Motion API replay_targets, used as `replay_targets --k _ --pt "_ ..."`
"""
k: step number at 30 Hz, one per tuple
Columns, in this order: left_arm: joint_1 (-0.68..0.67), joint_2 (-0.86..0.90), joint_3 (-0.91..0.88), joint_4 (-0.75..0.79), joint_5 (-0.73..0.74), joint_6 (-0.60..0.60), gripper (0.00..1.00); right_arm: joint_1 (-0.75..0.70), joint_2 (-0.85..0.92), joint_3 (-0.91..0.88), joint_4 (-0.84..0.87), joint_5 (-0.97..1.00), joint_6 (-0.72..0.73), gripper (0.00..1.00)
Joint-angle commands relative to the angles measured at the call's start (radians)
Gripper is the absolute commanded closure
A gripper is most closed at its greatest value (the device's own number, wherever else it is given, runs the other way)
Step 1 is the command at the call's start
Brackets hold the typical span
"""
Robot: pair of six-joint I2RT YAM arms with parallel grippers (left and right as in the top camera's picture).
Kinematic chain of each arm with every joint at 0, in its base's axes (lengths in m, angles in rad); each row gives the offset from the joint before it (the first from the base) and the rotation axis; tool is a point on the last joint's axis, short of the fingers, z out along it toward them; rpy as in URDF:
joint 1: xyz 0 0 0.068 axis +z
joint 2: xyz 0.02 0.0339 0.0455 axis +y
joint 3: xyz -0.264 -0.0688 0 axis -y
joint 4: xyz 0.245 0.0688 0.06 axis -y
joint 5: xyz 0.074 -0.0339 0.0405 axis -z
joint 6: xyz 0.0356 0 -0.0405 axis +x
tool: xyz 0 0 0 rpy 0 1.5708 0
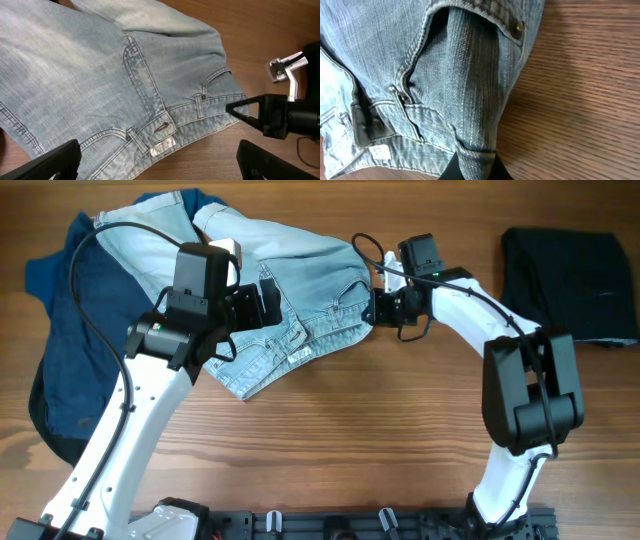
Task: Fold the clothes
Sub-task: 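Pull the jeans rightward off the pile with the left gripper, then grasp the jeans waist with the right gripper and spread rightward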
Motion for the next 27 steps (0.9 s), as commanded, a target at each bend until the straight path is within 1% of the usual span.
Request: replay_targets --k 1,5,8,12,14,15,18,20,23,24,25,26,27 --pt "0.002 0.001 0.003 -0.01 -0.014 0.017 0.0 -0.039 -0.06 0.004 -0.003 0.0 0.002 0.96" --pt "0.002 0.0 0.003 -0.014 -0.014 0.017 0.0 -0.078 -0.126 0.006 -0.028 0.001 -0.025 0.96" --pt "0.002 0.001 0.003 -0.015 -0.014 0.017 0.0 -0.141 -0.194 0.033 -0.074 0.004 -0.059 0.96" --pt "0.002 0.001 0.003 -0.014 -0.014 0.017 0.0 -0.221 -0.249 0.09 -0.147 0.004 -0.147 0.96" --pt "0.002 0.001 0.003 -0.014 -0.014 0.017 0.0 -0.262 -0.251 0.143 -0.176 0.006 -0.212 0.96" --pt "0.002 0.0 0.003 -0.014 -0.014 0.017 0.0 -0.281 -0.251 0.164 -0.178 0.024 -0.216 0.96" --pt "0.002 0.0 0.003 -0.014 -0.013 0.017 0.0 -0.327 -0.251 0.203 -0.13 0.027 -0.266 0.96" --pt "0.002 0.0 0.003 -0.013 -0.014 0.017 0.0 -0.33 -0.25 0.203 -0.072 0.037 -0.33 0.96" --pt "0.002 0.0 0.003 -0.006 -0.014 0.017 0.0 -0.329 -0.246 0.203 0.019 0.081 -0.355 0.96" --pt "0.002 0.001 0.003 -0.003 -0.013 0.017 0.0 -0.329 -0.246 0.203 0.06 0.092 -0.349 0.75" --pt "0.002 0.0 0.003 -0.002 -0.014 0.017 0.0 -0.329 -0.247 0.204 0.084 0.104 -0.322 0.14" --pt "0.002 0.0 0.003 -0.002 -0.013 0.017 0.0 -0.329 -0.247 0.212 0.1 0.111 -0.29 0.0" --pt "0.002 0.0 0.003 -0.003 -0.013 0.017 0.0 -0.329 -0.247 0.229 0.091 0.11 -0.272 0.0"
